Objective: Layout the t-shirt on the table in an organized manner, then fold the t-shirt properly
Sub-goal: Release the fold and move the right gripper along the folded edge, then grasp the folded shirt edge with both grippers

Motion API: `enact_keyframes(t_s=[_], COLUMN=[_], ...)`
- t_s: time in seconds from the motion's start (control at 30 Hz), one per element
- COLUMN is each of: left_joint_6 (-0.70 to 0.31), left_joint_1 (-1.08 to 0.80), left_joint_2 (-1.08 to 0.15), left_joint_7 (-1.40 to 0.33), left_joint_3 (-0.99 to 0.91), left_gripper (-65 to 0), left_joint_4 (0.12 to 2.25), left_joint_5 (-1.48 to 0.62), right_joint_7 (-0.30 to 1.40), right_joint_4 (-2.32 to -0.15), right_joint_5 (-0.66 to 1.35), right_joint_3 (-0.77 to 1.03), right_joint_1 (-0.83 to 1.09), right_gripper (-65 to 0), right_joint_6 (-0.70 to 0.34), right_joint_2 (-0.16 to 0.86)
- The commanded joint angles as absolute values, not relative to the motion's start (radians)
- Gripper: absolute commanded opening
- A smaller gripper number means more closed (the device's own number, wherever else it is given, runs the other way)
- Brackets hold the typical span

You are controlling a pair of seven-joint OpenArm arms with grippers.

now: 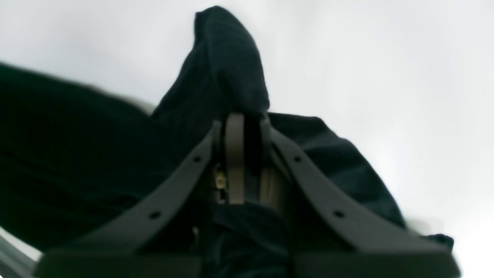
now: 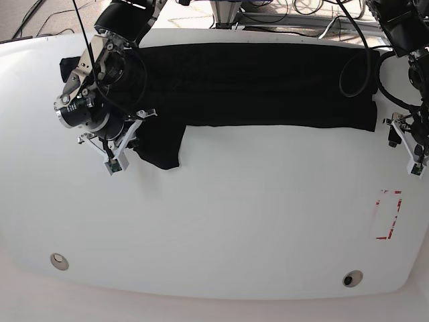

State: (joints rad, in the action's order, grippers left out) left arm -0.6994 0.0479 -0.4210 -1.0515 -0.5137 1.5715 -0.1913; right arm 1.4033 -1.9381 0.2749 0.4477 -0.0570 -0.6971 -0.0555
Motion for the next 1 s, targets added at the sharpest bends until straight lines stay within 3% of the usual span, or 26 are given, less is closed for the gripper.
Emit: enact_keyframes(t_s=[0.0,0.33,0.5,0.7,0.97], left_joint_6=[-0.698,-0.698,-0.698,-0.698,-0.698], left_joint_1=[0.064,0.064,0.062,0.062,0.064], left_joint_2=[-0.441,-0.43,-0.429,-0.429,-0.427], left_joint_7=[-1.035,-0.966,-0.937,-0.934,-0.934], left_joint_3=[-0.507,-0.506,-0.506,-0.504,-0.503], left_gripper=[-24.2,-24.2,-24.2,-24.2,-24.2], left_joint_4=[1.584,1.484,1.423,1.353,1.349], left_joint_5=[-0.197,-0.196,-0.196,-0.196,-0.196], right_joint_7=[1.396,1.396,1.396,1.396,1.396], right_joint_4=[-2.006,-2.009,-2.008,-2.008,-2.006], right_joint_5=[0.364,0.616,0.736,0.878,0.891], right_joint_3=[0.446,0.446,0.444,0.335,0.182], right_joint_1=[0.007,0.211,0.283,0.351,0.354], right_gripper=[-62.6,-62.6,-62.5,-62.5,-61.2], right_joint_6=[-0.698,-0.698,-0.698,-0.698,-0.698], right_joint_2=[-0.038,0.016,0.091,0.24,0.337])
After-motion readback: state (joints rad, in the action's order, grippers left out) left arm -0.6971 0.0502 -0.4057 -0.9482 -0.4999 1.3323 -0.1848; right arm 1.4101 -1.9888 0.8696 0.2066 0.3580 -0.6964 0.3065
